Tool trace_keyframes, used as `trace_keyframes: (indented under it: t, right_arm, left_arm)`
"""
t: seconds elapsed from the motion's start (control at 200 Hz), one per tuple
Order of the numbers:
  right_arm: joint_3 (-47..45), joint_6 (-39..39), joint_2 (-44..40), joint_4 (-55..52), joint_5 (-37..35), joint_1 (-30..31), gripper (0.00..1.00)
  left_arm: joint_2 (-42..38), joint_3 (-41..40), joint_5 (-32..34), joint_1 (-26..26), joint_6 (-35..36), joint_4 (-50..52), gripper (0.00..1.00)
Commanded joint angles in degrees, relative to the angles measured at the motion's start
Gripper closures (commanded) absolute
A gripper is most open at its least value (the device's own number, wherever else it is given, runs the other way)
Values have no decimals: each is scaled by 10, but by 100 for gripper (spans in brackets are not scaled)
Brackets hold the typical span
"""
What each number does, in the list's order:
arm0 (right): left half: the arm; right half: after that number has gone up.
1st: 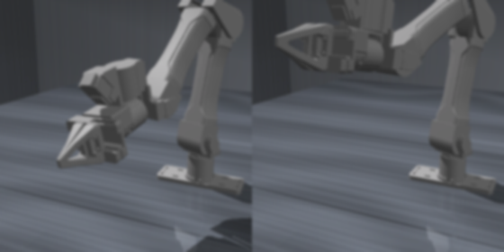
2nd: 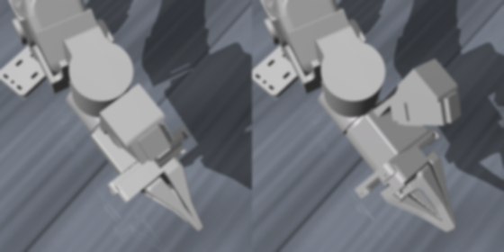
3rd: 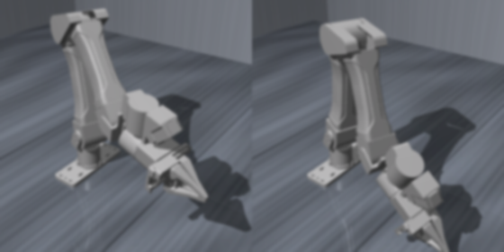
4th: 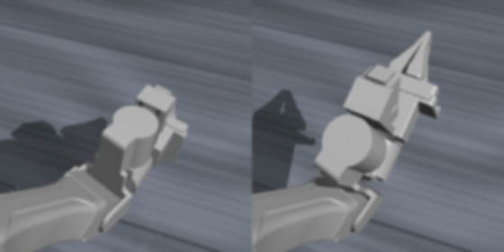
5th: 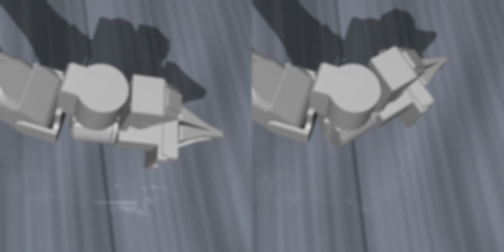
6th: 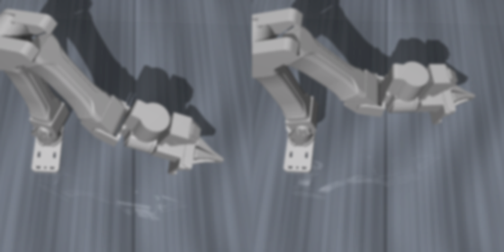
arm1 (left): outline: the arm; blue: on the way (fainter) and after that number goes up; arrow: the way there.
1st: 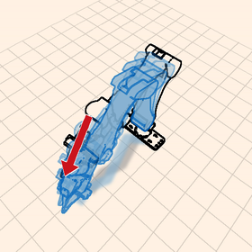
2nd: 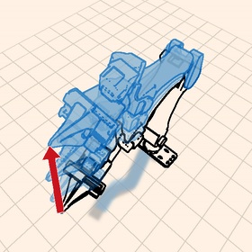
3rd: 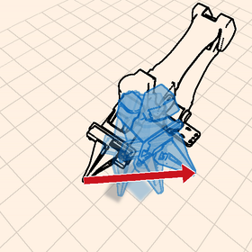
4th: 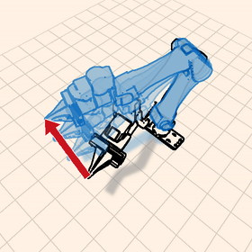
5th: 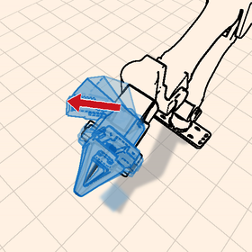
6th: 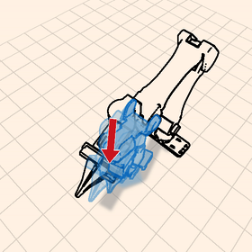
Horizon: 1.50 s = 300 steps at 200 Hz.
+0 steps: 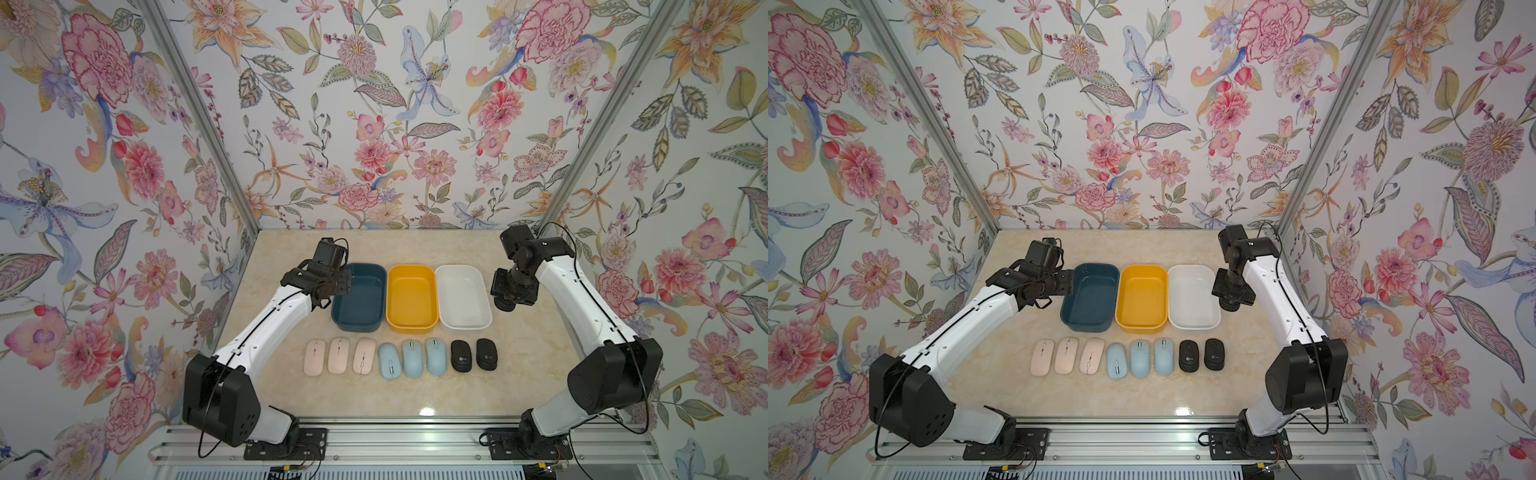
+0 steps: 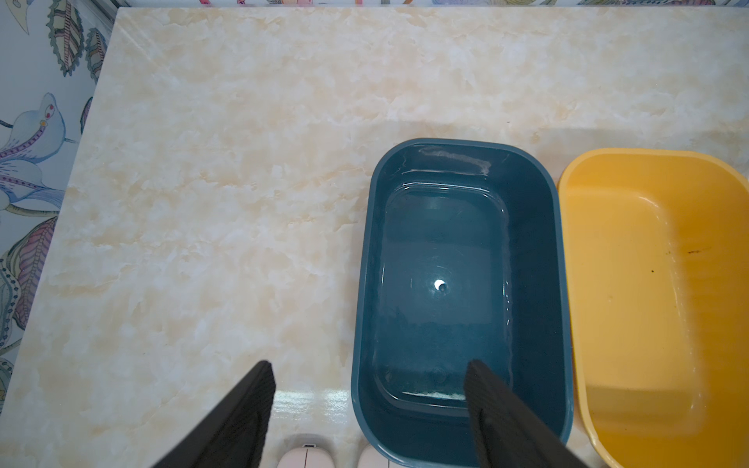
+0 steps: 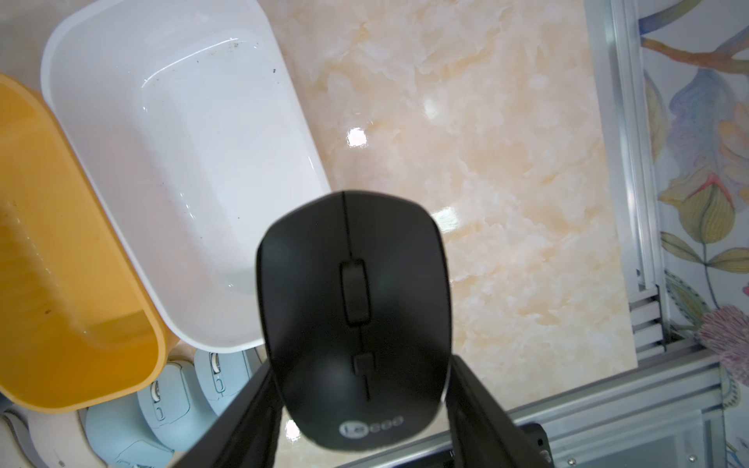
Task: Place the mice by color into the storage box
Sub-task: Place the mouse in the storage box.
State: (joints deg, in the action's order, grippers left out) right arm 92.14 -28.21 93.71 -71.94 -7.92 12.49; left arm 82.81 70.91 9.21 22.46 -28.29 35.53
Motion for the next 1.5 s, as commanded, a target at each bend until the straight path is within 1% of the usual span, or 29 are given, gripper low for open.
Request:
trace_keyframes:
  t: [0.0, 0.335, 0.475, 0.665, 1.025, 1.495]
  right_arm:
    - [54, 12, 45, -20, -1, 19, 44]
    - [198, 36, 198, -25, 12, 55, 44]
    - [234, 40, 245, -27, 15, 63, 43]
    - [235, 42, 287, -16, 22, 70, 43]
    - [234, 39, 340, 14, 28, 78, 43]
    - [275, 38, 407, 24, 33, 80, 42]
  left_arm:
    - [-19, 5, 1, -4, 6, 9, 23]
    - [-45, -2, -2, -12, 3, 11, 22]
    - [-53, -3, 0, -18, 3, 13, 22]
    - [-54, -3, -3, -25, 2, 13, 22]
    - [-60, -5, -8, -37, 5, 14, 22]
    - [-75, -13, -16, -51, 11, 17, 22]
